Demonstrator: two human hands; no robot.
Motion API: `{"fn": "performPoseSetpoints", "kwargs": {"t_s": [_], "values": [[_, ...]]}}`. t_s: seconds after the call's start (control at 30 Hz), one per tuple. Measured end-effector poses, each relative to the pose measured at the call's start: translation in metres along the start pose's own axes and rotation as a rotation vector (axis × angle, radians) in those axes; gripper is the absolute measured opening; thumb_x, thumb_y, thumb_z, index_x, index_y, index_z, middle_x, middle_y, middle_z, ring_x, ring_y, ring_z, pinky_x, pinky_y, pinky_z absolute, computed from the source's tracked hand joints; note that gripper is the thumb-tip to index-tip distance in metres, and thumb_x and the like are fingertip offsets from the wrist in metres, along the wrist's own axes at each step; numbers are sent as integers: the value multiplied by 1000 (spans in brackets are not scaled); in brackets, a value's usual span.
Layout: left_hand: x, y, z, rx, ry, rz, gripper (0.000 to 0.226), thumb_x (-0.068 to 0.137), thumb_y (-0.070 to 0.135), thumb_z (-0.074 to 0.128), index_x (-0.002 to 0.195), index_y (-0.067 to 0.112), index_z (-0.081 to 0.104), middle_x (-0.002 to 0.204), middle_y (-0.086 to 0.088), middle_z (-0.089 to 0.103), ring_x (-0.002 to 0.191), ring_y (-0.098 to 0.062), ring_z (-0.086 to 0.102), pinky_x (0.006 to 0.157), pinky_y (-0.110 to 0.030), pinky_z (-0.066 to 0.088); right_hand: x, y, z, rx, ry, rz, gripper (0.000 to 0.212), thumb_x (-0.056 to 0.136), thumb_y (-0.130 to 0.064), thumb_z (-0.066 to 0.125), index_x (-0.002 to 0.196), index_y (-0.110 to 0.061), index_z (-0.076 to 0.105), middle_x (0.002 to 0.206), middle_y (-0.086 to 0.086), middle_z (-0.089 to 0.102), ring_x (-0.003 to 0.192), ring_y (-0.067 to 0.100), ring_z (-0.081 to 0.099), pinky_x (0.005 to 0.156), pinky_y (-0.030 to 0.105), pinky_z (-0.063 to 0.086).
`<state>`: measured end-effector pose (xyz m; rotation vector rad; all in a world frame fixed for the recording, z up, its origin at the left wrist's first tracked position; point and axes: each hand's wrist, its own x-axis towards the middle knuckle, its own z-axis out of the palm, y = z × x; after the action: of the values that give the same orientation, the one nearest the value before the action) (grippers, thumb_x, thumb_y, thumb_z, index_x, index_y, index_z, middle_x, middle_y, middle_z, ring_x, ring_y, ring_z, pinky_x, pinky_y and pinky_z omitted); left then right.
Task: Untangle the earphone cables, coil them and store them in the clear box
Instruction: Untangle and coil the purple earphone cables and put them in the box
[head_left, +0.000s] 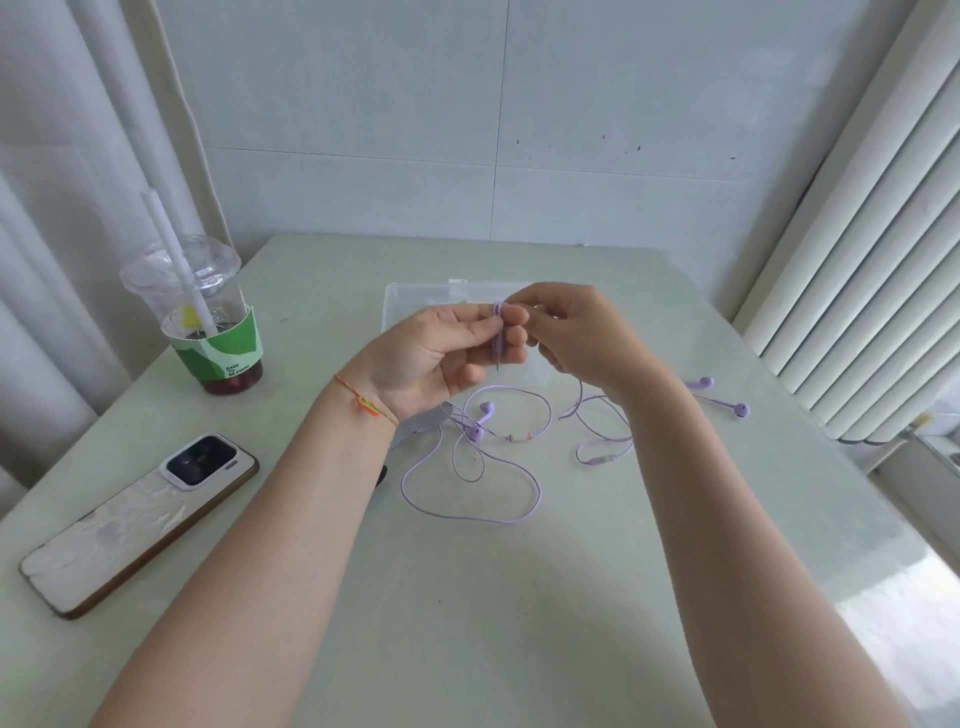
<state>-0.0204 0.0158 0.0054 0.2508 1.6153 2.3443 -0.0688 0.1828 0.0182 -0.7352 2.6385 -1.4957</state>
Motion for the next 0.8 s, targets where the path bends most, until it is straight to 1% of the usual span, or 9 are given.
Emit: {"fn": "performPoseSetpoints", "kwargs": {"t_s": [0.13, 0.2, 0.27, 0.37, 0.47, 0.53, 0.6, 0.7, 0.8], "values": [[0, 0, 3, -102, 4, 22, 23, 99, 3, 40, 94, 8, 62, 91, -6, 72, 89, -16, 71, 52, -12, 51, -3, -1, 4, 49, -43, 14, 24, 95, -12, 50, 91, -20, 72, 59, -6, 53, 45, 6, 38, 44, 13, 33], [1, 1, 2, -150, -8, 31, 22, 99, 2, 39, 92, 7, 60, 91, -7, 72, 87, -17, 71, 57, -13, 53, -4, -2, 4, 45, -58, 25, 28, 94, -7, 47, 91, -21, 71, 52, -14, 51, 44, 6, 38, 44, 11, 33], [2, 1, 0, -205, -19, 27, 20, 97, 4, 40, 94, 7, 60, 83, -4, 68, 78, -13, 68, 57, -15, 53, -5, -5, 5, 43, -85, 34, 27, 95, -12, 48, 87, -25, 70, 57, -11, 52, 46, 8, 39, 45, 13, 34], [1, 1, -1, -285, -40, 31, 24, 92, 7, 44, 108, 5, 62, 78, 0, 61, 71, -9, 63, 53, -14, 51, -6, -6, 6, 14, -135, 49, 25, 97, -21, 50, 82, -31, 68, 69, -3, 56, 47, 11, 41, 45, 16, 34], [2, 1, -1, -294, -13, 99, 28, 95, 8, 41, 117, 8, 59, 86, 1, 68, 83, -10, 69, 53, -14, 52, -9, -7, 9, -30, -198, 72, 26, 98, -21, 48, 78, -27, 64, 71, -2, 60, 51, 15, 43, 48, 21, 36], [4, 1, -2, -292, 42, 133, 26, 99, 7, 39, 113, 10, 60, 101, -2, 72, 98, -16, 70, 57, -16, 55, -12, -10, 9, -76, -267, 99, 28, 99, -22, 47, 75, -20, 62, 59, -10, 59, 47, 13, 42, 47, 20, 36], [6, -1, -5, -245, 82, 154, 23, 101, 6, 39, 109, 10, 60, 113, -6, 70, 107, -21, 67, 61, -21, 57, -14, -13, 8, -165, -331, 106, 32, 99, -27, 48, 70, -18, 60, 45, -13, 52, 42, 13, 41, 44, 18, 35], [8, -5, -11, -94, 145, 163, 22, 101, 4, 40, 106, 8, 61, 119, -9, 67, 111, -24, 65, 64, -28, 59, -15, -16, 6, -235, -354, 79, 26, 94, -31, 53, 84, -14, 71, 55, -5, 53, 49, 19, 44, 46, 23, 37], [8, -8, -11, 112, 205, 110, 21, 99, 5, 46, 102, 11, 66, 92, -4, 70, 92, -22, 67, 57, -27, 58, -14, -17, 0, -231, -247, 34, 19, 91, -27, 59, 82, -14, 70, 49, -10, 46, 45, 13, 42, 46, 21, 38]]}}
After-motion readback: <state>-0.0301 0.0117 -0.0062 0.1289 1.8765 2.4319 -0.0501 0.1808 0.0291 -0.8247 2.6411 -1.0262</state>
